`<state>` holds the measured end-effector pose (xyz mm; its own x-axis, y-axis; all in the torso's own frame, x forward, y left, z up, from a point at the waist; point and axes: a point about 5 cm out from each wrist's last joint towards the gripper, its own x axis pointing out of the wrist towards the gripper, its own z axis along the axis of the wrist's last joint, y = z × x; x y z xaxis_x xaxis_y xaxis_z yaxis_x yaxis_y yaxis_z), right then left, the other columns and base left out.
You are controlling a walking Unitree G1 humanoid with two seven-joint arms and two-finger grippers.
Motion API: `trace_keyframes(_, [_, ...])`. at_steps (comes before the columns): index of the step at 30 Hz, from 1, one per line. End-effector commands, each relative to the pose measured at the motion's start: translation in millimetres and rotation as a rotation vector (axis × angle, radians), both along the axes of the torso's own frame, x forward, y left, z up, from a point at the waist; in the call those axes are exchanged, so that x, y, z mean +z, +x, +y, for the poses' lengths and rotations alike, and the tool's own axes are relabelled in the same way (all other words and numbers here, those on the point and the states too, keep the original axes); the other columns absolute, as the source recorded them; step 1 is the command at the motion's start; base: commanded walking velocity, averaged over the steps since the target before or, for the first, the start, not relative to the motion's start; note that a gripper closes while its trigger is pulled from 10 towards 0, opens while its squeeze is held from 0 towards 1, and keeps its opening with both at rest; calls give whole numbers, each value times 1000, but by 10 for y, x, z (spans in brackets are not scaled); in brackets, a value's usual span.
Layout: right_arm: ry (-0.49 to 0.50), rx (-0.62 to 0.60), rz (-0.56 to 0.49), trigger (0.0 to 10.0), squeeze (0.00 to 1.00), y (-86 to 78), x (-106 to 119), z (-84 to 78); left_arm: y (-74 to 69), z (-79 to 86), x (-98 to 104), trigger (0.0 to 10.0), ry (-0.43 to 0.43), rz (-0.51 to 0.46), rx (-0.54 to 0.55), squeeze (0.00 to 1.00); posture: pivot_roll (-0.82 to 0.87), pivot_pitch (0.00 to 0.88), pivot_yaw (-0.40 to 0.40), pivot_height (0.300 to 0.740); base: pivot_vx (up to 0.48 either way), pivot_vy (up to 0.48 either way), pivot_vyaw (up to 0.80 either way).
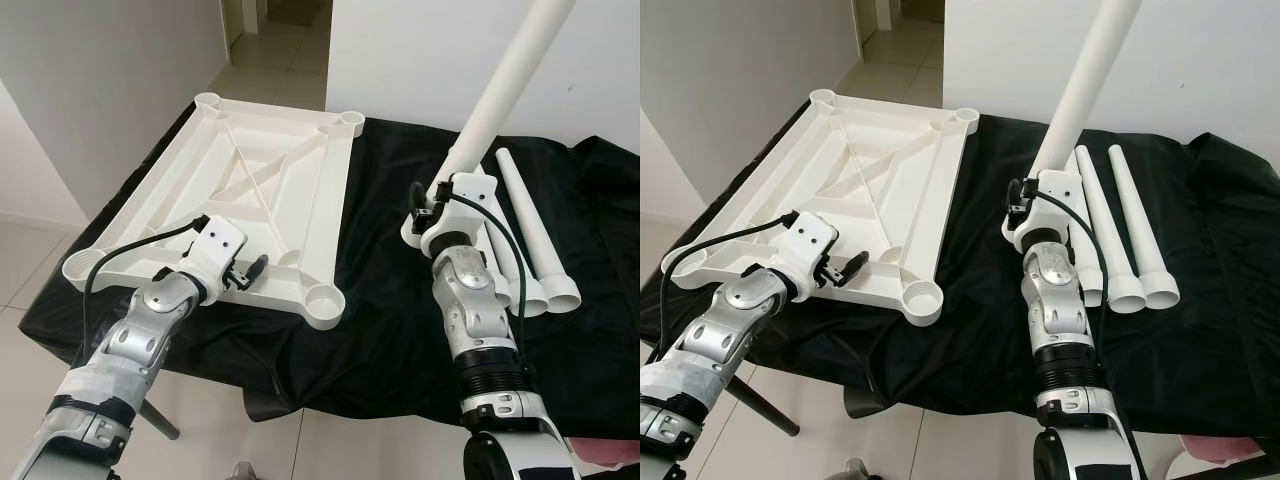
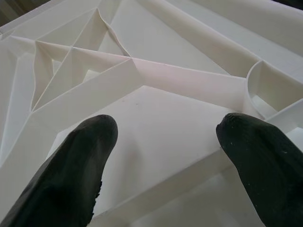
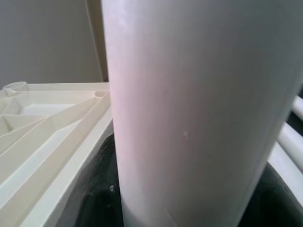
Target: Building children table
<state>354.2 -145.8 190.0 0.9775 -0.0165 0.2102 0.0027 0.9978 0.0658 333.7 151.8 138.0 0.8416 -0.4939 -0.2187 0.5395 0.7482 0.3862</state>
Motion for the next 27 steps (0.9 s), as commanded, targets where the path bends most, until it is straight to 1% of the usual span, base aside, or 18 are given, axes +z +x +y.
trace_keyframes(1, [-2, -3, 7, 10000, 0, -21, -18, -11, -95, -23, -319, 10000, 82, 126, -23, 0, 23, 26, -16, 740, 0, 0, 0])
trace_keyframes(8, [-10, -3, 15, 10000, 0, -25, -34, -22, -103, -74, -361, 10000, 101, 129, -46, 0, 21, 21, -15, 740, 0, 0, 0])
trace_keyframes(11, [-17, -6, 19, 10000, 0, -20, -35, -38, -116, -213, -388, 10000, 76, 134, -88, 0, 13, 13, -14, 740, 0, 0, 0])
trace_keyframes(17, [-20, -9, 23, 10000, 0, -27, -46, -39, -149, -292, -412, 10000, 76, 136, -132, 0, 10, 6, -12, 740, 0, 0, 0])
trace_keyframes(19, [-23, -11, 24, 10000, 0, -31, -47, -45, -171, -310, -399, 10000, 42, 151, -152, 0, 10, 5, -12, 740, 0, 0, 0])
trace_keyframes(20, [-23, -11, 24, 10000, 0, -31, -47, -45, -171, -310, -399, 10000, 42, 151, -152, 0, 10, 5, -12, 740, 0, 0, 0])
trace_keyframes(22, [-25, -12, 27, 10000, 0, -28, -54, -49, -189, -317, -394, 10000, 60, 141, -185, 0, 13, 3, -13, 740, 0, 0, 0])
trace_keyframes(26, [-26, -10, 29, 10000, 0, -23, -59, -41, -200, -351, -407, 10000, 51, 148, -198, 0, 18, 2, -10, 740, 0, 0, 0])
trace_keyframes(27, [-24, -7, 29, 10000, 0, -21, -60, -32, -202, -408, -426, 10000, 47, 150, -201, 0, 18, 2, -10, 740, 0, 0, 0])
